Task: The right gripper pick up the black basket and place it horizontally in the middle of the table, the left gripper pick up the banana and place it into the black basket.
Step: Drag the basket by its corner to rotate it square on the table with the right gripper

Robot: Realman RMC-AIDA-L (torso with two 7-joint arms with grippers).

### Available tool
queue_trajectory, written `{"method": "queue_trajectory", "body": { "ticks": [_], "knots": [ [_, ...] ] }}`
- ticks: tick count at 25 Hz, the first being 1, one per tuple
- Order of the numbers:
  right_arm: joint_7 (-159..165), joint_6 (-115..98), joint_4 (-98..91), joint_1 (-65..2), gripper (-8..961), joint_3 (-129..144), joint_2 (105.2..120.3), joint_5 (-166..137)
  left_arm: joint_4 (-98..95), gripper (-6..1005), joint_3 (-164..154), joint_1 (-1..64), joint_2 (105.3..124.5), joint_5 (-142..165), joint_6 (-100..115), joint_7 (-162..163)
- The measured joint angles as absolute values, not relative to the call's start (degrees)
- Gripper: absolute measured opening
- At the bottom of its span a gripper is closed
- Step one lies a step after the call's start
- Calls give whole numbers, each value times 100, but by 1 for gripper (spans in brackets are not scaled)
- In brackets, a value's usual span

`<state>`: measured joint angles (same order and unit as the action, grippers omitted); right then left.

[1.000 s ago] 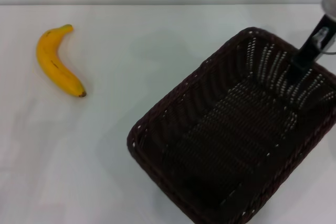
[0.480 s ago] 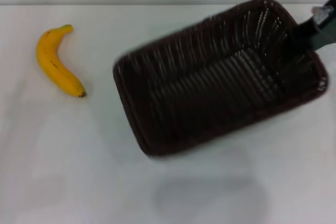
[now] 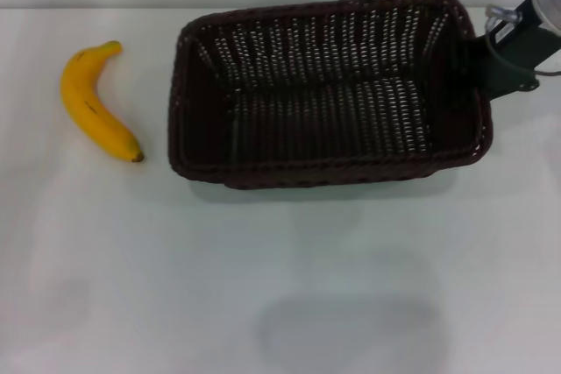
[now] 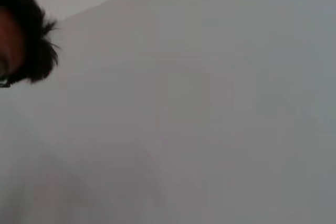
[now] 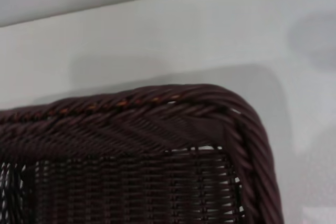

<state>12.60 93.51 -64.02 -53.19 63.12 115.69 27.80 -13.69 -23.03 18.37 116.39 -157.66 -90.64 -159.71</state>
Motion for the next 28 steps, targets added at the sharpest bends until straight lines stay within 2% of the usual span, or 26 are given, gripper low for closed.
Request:
{"method": "queue_trajectory", "body": {
  "ticks": [14, 18, 28],
  "knots": [
    [2536, 9119, -7085, -4824, 124, 7755, 11559, 3102, -1386, 887, -2313, 2145, 11343, -15745, -8564, -15969],
    [2592, 8998, -7484, -4596, 124, 8079, 11552, 2734, -1388, 887, -2311, 2145, 11331, -15780, -8560, -15969],
    [2250, 9384, -7353, -4638, 147, 7805, 11543, 2999, -1451, 887, -2312, 2155, 11334, -15783, -8556, -15901]
  ]
}}
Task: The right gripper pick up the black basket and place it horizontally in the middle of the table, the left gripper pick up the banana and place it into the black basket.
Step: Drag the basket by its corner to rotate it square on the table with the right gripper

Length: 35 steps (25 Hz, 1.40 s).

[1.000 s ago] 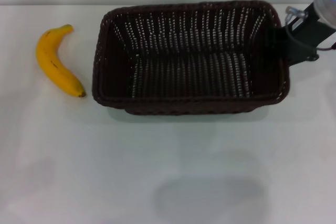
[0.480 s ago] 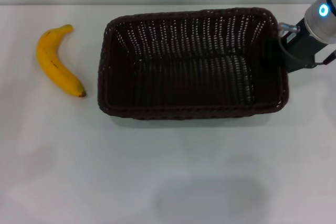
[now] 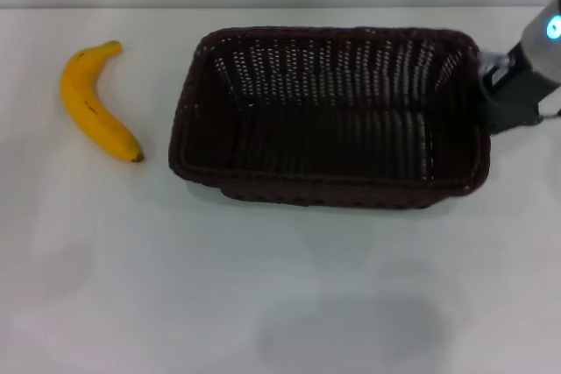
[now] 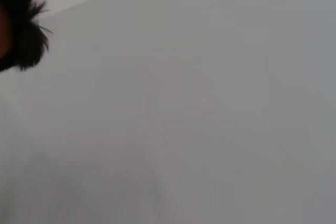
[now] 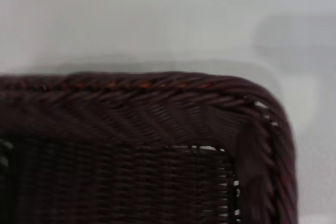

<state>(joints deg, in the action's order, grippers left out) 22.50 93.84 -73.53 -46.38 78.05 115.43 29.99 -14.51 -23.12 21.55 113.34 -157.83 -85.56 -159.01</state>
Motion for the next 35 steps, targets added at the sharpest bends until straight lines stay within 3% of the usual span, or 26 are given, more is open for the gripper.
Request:
{"method": "queue_trajectory", "body": {
  "ticks": [9, 11, 16, 25, 35],
  "knots": [
    [1477, 9674, -6643, -5087, 253, 7019, 11489, 3148, -1484, 887, -2324, 2162, 11380, -15784, -8610, -15842],
    [1326, 9654, -6370, -5218, 336, 6994, 11476, 3102, -1497, 887, -2330, 2153, 11394, -15783, -8614, -15837],
    [1112, 9688, -6059, -5484, 338, 6949, 11418, 2840, -1514, 887, -2345, 2129, 11427, -15760, -8618, -15835],
    [506, 9739, -5737, -6007, 340, 6950, 11473, 2310, -1522, 886, -2347, 2098, 11444, -15748, -8649, -15836],
    [269, 9959, -6077, -5950, 343, 6795, 11488, 2363, -1520, 886, -2355, 2036, 11454, -15730, -8718, -15838]
  ]
}}
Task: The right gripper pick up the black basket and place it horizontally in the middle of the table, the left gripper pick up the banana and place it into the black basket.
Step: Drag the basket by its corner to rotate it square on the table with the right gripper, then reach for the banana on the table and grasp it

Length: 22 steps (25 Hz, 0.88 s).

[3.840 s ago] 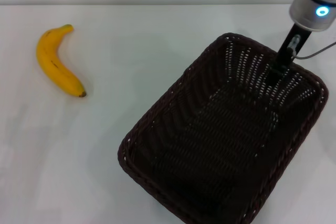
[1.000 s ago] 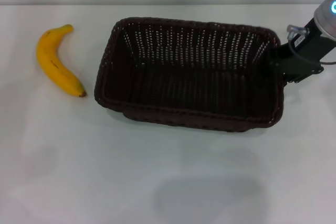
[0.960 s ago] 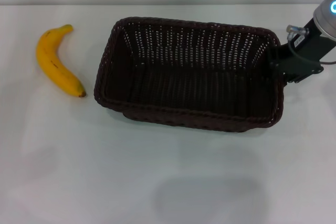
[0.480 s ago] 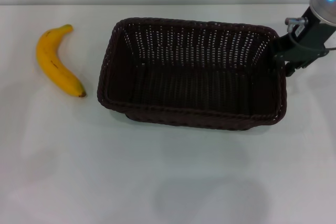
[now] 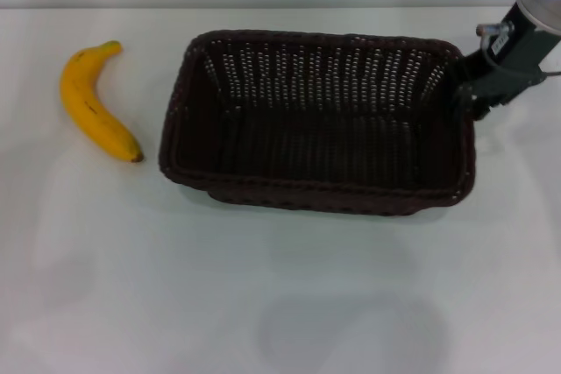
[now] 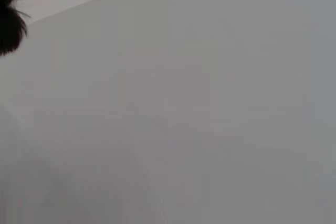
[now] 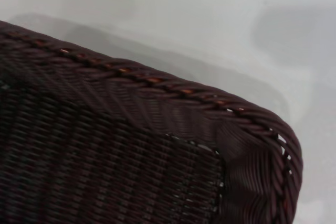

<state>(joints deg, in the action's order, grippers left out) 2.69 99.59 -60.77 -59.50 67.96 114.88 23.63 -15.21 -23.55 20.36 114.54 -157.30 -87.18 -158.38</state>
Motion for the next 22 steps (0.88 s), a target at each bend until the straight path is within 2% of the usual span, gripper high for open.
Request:
{"method": "queue_trajectory", "body": {
  "ticks": [7, 9, 14, 16, 17, 18, 22],
  "knots": [
    [294, 10127, -7261, -5389, 345, 6612, 11499, 2675, -1627, 886, -2366, 1983, 11499, -15309, -8541, -15755],
    [234, 10159, -7955, -4926, 347, 6427, 11451, 2697, -1662, 886, -2365, 2006, 11503, -15121, -8347, -15638],
    [-134, 9893, -8573, -4289, 348, 6300, 11423, 2688, -1888, 886, -2365, 1999, 11507, -14493, -7867, -14996],
    [-555, 9475, -8949, -3868, 348, 6202, 11464, 2723, -2146, 886, -2364, 1954, 11550, -14158, -7609, -14588],
    [-1139, 8805, -9249, -3396, 348, 6081, 11521, 2962, -2362, 886, -2363, 1920, 11588, -13909, -7441, -14278],
    [-1139, 8805, -9249, -3396, 348, 6081, 11521, 2962, -2543, 886, -2365, 1893, 11619, -13661, -7283, -13942],
    [-2509, 7196, -9389, -2451, 348, 6041, 11514, 4008, -3361, 886, -2364, 1741, 11669, -12573, -6730, -12399]
  ]
}}
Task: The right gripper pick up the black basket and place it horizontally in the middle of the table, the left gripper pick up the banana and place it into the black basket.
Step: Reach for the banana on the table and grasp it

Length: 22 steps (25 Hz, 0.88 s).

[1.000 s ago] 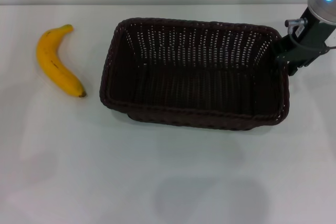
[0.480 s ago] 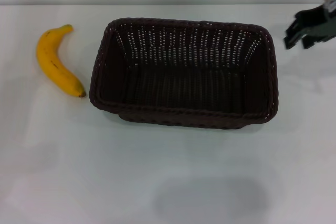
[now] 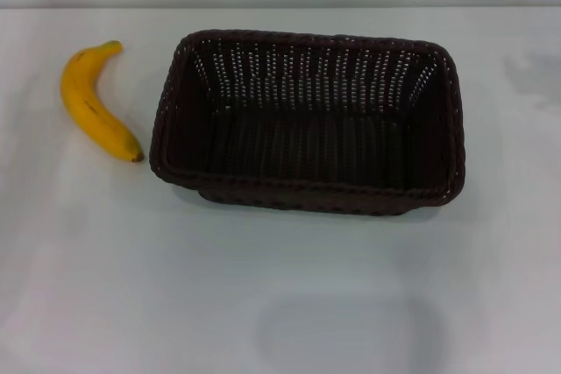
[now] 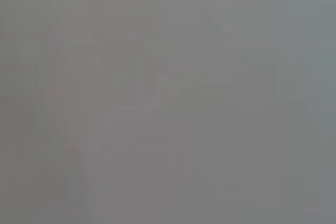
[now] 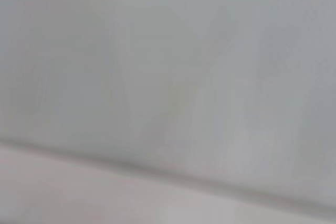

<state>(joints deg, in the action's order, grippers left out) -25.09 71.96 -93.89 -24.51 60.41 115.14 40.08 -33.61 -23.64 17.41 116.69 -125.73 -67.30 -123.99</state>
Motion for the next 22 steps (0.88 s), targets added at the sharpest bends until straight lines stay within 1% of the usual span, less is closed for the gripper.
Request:
{"method": "queue_trajectory", "body": {
  "ticks": [3, 6, 10, 11, 13, 15, 16, 17, 19, 20, 21, 22],
  "knots": [
    [-3754, 6000, -9207, -1832, 348, 6028, 11503, 4859, -3973, 886, -2364, 1640, 11712, -11692, -6466, -11247],
    [-5074, 5040, -8699, -1473, 348, 6050, 11496, 5857, -4677, 886, -2364, 1534, 11745, -10719, -6211, -9993],
    [-7002, 4487, -7561, -1418, 348, 5841, 11489, 7398, -5444, 886, -2364, 1408, 11761, -9651, -5976, -8374],
    [-7276, 4461, -7385, -1424, 348, 5776, 11489, 7646, -6067, 886, -2365, 1358, 11780, -8740, -5938, -7220],
    [-8130, 4441, -6822, -1436, 348, 5529, 11488, 8338, -6648, 885, -2392, 1398, 11767, -7828, -6078, -6207],
    [-8656, 4455, -6436, -1450, 348, 5270, 11488, 8726, -7146, 885, -2482, 1525, 11654, -6925, -6341, -5270],
    [-8833, 4460, -6307, -1458, 348, 5148, 11487, 8828, -7337, 885, -2564, 1624, 11550, -6481, -6556, -4794],
    [-8984, 4465, -6216, -1459, 348, 5053, 11487, 8866, -7518, 885, -2646, 1740, 11438, -6044, -6802, -4308],
    [-9284, 4463, -6079, -1460, 348, 4908, 11487, 8897, -7668, 885, -2816, 2094, 11128, -5275, -7409, -3461],
    [-9464, 4455, -6003, -1460, 348, 4868, 11488, 8948, -7678, 885, -2854, 2243, 11034, -5034, -7619, -3232],
    [-9668, 4444, -5908, -1460, 348, 4835, 11491, 9031, -7662, 885, -2887, 2503, 10900, -4712, -7901, -2944],
    [-9853, 4434, -5807, -1463, 348, 4827, 11494, 9129, -7611, 885, -2894, 2725, 10816, -4307, -8142, -2714]
  ]
}}
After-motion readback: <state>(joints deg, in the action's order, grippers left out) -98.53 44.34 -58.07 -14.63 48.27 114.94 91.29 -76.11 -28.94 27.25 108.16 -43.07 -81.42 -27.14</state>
